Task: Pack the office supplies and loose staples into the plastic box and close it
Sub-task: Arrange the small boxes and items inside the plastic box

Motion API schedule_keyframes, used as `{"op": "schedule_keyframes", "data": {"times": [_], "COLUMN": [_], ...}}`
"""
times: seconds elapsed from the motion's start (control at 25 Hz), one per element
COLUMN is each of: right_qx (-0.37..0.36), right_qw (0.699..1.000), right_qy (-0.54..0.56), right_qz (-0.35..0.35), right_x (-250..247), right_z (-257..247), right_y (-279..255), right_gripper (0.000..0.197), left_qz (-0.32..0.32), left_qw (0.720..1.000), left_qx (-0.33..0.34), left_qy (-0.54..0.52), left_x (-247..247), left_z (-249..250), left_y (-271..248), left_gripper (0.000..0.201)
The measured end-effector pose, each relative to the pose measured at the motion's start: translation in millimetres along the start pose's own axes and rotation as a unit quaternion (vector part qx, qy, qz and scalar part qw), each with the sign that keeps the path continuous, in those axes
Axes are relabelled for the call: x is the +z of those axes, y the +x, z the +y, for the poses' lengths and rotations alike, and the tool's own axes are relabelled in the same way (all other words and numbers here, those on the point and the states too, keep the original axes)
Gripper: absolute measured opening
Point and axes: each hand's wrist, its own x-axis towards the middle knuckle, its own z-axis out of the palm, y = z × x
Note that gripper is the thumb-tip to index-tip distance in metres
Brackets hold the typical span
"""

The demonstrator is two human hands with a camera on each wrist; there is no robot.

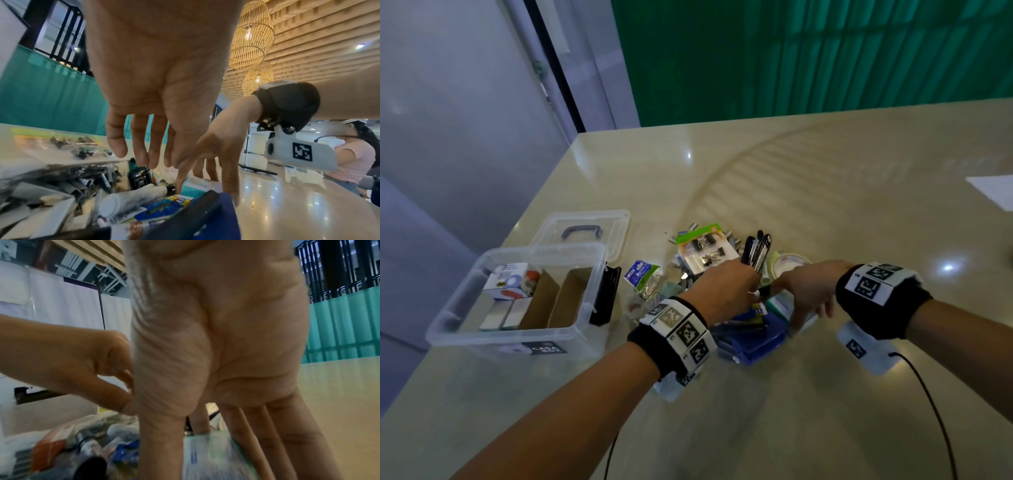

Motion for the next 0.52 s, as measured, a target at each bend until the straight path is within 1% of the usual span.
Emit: {"op": "schedule_keyframes", "data": {"times": [0.08, 0.16, 0.24, 0.32, 0.4, 0.44, 0.52], "right_qx": [-0.012, -0.012, -0.007, -0.021, -0.064, -0.104, -0.183], "right_qw": [1.0, 0.999, 0.999, 0.998, 0.992, 0.985, 0.965], "right_qy": [0.021, 0.023, 0.009, 0.009, 0.036, 0.052, 0.074], "right_qz": [0.018, 0.025, 0.034, 0.062, 0.104, 0.129, 0.172], "right_x": [8, 9, -5, -31, -59, -72, -89], "right_z": [4, 2, 0, -10, -33, -53, -101], "right_y": [0, -7, -23, -45, -68, -77, -84], "right_gripper": [0.099, 0.093, 0.084, 0.073, 0.067, 0.064, 0.06], "left_qz": [0.001, 0.01, 0.028, 0.068, 0.11, 0.121, 0.124], "left_qw": [1.0, 0.999, 0.999, 0.996, 0.987, 0.979, 0.957], "left_qx": [-0.007, -0.012, -0.012, -0.01, -0.01, -0.02, -0.055], "left_qy": [-0.019, -0.038, -0.044, -0.063, -0.117, -0.161, -0.257], "left_x": [-8, -15, -29, -49, -69, -79, -93], "left_z": [-1, -5, -15, -30, -44, -53, -74], "left_y": [-9, -25, -44, -65, -85, -97, -118], "left_gripper": [0.025, 0.023, 0.022, 0.019, 0.019, 0.022, 0.035]}}
